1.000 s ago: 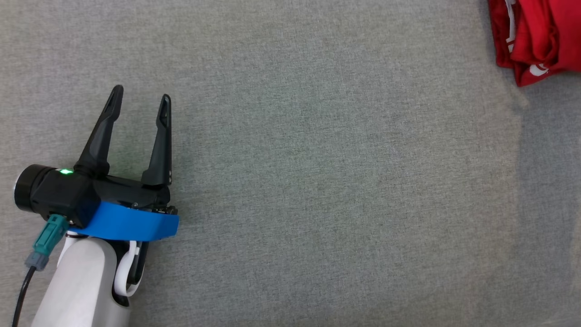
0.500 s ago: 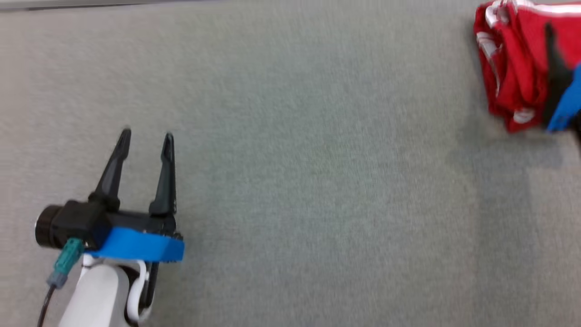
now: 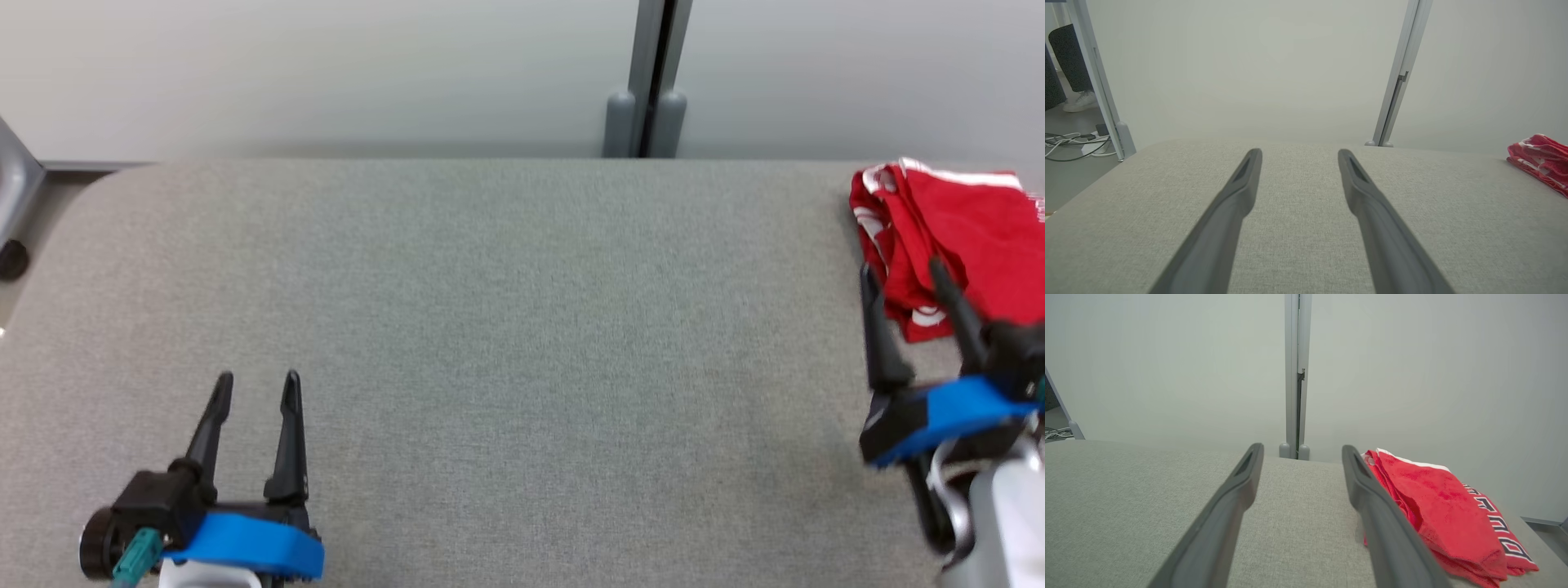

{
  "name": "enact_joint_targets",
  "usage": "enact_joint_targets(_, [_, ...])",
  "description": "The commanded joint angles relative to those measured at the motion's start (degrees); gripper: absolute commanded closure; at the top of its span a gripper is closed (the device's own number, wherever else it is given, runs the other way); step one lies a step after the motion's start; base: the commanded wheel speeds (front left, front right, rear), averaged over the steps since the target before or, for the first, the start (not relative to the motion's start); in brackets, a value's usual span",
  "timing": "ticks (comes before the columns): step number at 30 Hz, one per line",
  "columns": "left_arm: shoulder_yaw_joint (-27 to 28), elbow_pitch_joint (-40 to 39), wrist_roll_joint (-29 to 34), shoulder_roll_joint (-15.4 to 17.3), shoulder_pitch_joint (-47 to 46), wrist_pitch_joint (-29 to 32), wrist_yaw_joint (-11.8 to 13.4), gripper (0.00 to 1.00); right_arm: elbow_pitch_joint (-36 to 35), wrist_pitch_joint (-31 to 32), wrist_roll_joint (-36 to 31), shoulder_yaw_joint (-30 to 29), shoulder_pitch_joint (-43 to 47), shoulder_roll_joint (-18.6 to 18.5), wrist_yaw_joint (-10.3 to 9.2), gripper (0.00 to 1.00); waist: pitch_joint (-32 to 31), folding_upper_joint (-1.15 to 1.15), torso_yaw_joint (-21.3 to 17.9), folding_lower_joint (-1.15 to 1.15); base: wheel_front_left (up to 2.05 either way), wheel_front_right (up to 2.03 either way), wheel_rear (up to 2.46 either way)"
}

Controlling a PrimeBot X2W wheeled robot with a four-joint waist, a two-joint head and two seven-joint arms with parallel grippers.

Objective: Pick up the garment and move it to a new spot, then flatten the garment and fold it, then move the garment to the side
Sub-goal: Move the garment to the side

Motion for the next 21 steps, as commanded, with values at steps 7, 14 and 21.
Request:
enact_joint_targets(7, [0.3,0.4,-0.7,0.3,4.4,-0.2,0.5,0.0,-7.8,1.8,0.0,-2.1,12.1,5.0,0.01,0.0,-4.2,0.02,0.2,0.02,0.0,0.0,0.0])
enact_joint_targets(14, [-0.1,0.9,-1.6,0.1,7.0,-0.1,0.4,0.0,-13.3,4.1,-0.7,-2.9,18.7,6.6,0.01,0.0,-6.1,0.02,-0.8,0.02,0.0,0.0,0.0])
enact_joint_targets(21, [0.1,1.3,-2.2,0.3,8.2,-0.2,0.6,0.0,-13.0,3.4,0.3,-1.3,20.8,7.1,0.01,0.0,-6.7,0.02,-2.7,0.02,0.0,0.0,0.0])
